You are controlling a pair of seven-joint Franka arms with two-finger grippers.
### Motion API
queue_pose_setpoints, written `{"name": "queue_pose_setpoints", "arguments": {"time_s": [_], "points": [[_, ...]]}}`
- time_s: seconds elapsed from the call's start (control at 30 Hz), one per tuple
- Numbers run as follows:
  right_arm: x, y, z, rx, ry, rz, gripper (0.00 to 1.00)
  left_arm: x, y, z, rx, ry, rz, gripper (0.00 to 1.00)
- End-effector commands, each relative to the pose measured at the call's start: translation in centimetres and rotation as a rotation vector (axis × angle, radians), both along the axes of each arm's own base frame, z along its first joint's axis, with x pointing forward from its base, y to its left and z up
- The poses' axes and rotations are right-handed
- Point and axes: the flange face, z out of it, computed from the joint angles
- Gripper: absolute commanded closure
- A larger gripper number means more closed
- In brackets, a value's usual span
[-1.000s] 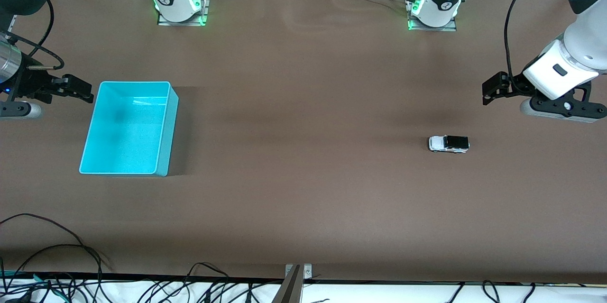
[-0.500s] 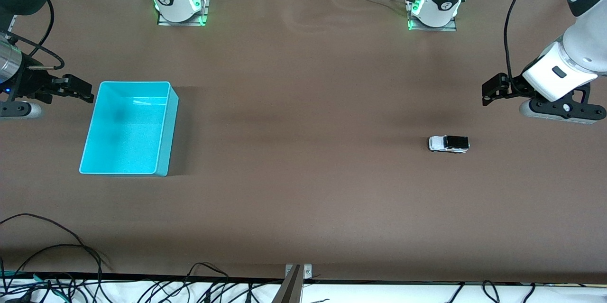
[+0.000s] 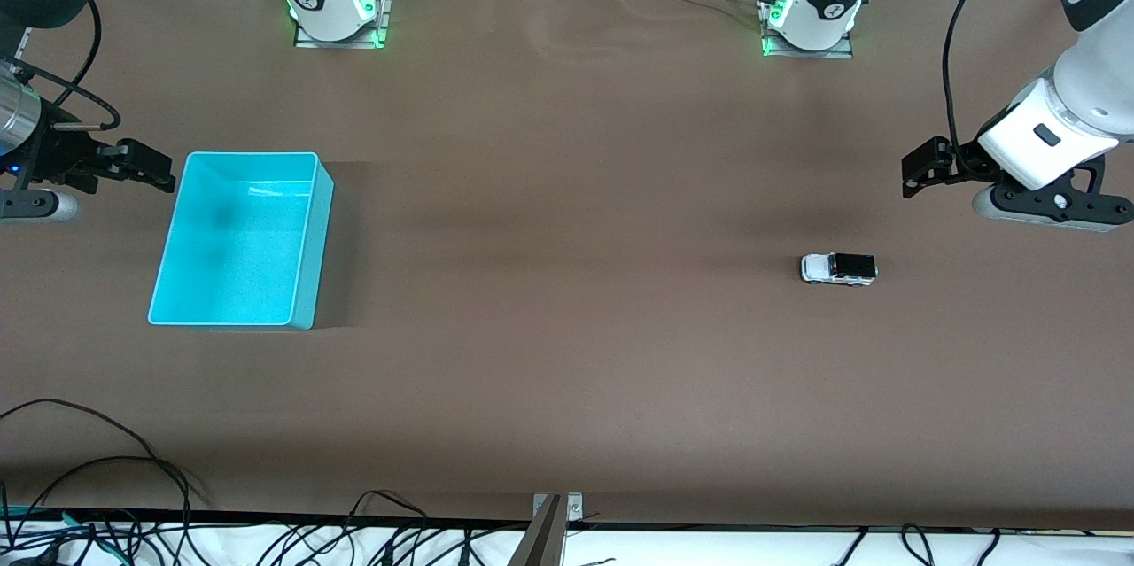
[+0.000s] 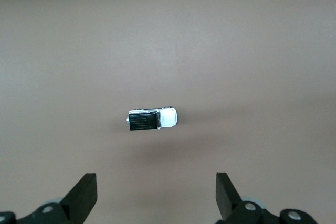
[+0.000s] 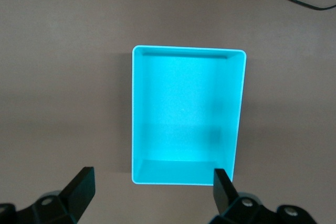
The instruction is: Wind and store white jeep toy
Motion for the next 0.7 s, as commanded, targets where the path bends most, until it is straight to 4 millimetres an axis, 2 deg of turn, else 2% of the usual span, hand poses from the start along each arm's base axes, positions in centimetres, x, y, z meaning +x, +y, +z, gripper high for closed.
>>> {"name": "queue_pose_setpoints", "arguments": {"time_s": [0.0,0.3,0.5,0.63,0.67], "points": [[-0.21,0.12,0.19,0.021,-0.007,0.014,0.0,0.44,-0.3,0.57,-0.023,-0.002,-0.01,0.0],[-0.21,0.12,0.19,0.021,-0.007,0.014,0.0,0.48,0.49,1.12,-0.027,-0.012,-0.002,0.0],[-0.21,0.12,0.19,0.021,-0.007,0.014,0.0,0.49,-0.03,1.24,-0.024,-0.016,-0.008,0.0],[-0.21,0.12,0.19,0.021,-0.007,0.012,0.0,0.55,0.6,1.24,-0.026,-0.016,-0.003,0.0],[-0.21,0.12,0.19,0.021,-0.007,0.011,0.0,0.61,0.34,0.68,-0.024,-0.005,-0.01,0.0]]}}
